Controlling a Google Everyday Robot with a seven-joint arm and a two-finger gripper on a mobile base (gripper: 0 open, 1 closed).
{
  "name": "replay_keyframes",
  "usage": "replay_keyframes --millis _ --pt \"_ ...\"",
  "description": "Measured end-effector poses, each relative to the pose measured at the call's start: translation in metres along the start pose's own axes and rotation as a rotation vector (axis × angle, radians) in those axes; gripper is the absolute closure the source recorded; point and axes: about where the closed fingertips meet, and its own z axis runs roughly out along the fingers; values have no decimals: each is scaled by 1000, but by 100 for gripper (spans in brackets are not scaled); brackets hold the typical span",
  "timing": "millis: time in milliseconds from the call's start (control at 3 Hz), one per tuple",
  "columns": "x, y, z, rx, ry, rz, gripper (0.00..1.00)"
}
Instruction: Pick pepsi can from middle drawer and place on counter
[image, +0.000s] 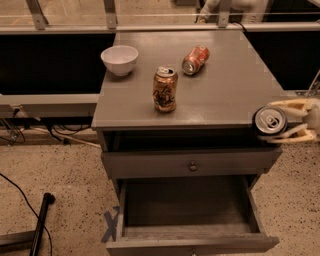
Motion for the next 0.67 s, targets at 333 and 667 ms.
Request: replay_keyframes --millis 333,667 --pt "-4 -46 2 -15 -26 35 100" --pt "8 -97 5 18 -18 130 100"
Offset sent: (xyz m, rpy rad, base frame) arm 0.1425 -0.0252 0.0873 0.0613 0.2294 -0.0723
